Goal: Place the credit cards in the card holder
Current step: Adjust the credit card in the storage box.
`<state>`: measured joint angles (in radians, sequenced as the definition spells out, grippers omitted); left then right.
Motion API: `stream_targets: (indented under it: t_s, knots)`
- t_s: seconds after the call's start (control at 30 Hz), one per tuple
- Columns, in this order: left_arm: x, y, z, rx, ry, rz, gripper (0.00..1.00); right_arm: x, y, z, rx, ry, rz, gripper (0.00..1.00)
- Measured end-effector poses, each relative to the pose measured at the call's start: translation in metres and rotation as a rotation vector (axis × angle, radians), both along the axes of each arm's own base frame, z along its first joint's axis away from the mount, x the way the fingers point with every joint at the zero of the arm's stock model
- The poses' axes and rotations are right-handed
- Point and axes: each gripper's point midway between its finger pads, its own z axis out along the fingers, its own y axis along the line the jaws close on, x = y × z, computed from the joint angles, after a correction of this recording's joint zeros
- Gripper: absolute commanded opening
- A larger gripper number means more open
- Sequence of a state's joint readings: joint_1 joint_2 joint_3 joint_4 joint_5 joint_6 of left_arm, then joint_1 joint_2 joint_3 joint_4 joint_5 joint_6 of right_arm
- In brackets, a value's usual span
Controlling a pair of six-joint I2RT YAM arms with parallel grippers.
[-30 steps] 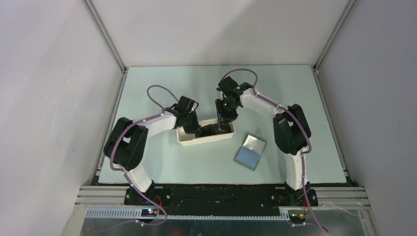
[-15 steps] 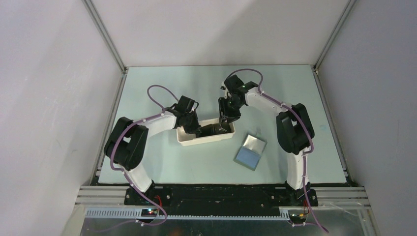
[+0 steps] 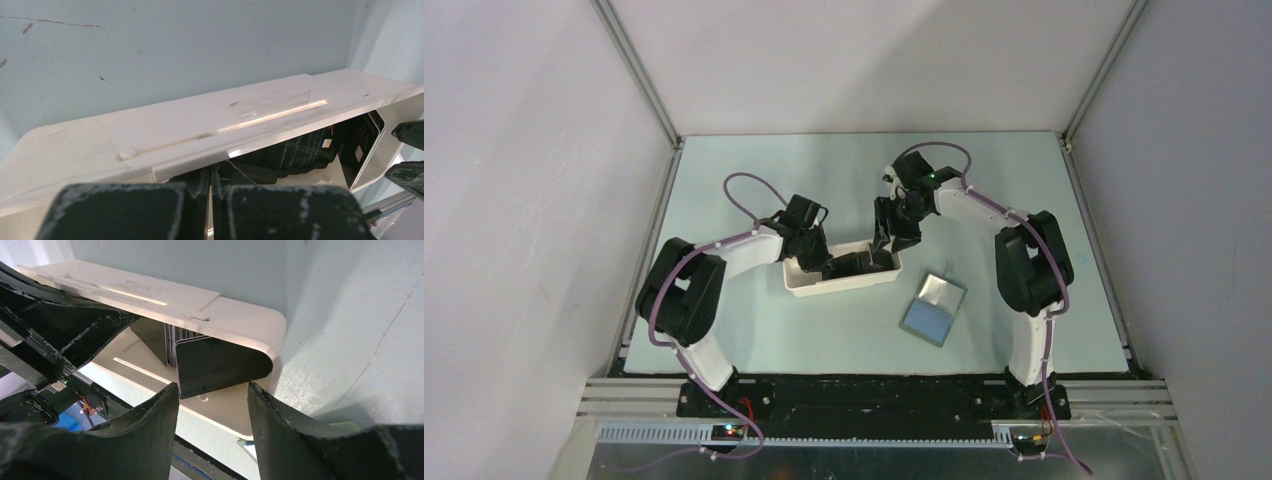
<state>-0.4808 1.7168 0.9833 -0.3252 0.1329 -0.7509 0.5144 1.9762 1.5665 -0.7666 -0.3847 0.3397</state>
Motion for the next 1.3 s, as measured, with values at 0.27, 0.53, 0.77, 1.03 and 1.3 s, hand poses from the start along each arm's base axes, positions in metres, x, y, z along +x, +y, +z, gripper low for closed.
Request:
stream_targets:
  t_s: [0.27,0.53,0.77,1.03,1.3]
  knots:
    - [0.000,0.000,0.000,0.000,0.000,0.000,0.00,0.001,0.002,0.003,0.020,-0.004,0.003,0.52]
    - [0.000,0.000,0.000,-0.001,0.000,0.000,0.00,-0.001,0.008,0.003,0.021,-0.006,0.019,0.41]
    - [0.000,0.000,0.000,-0.001,0.000,0.000,0.00,-0.001,0.008,-0.001,0.012,0.000,0.017,0.32]
    - [0.000,0.000,0.000,-0.001,0.000,0.000,0.00,0.000,0.007,-0.002,0.007,-0.002,0.015,0.33]
    - [0.000,0.000,0.000,-0.001,0.000,0.000,0.00,-0.002,0.010,-0.002,0.014,0.002,0.023,0.42]
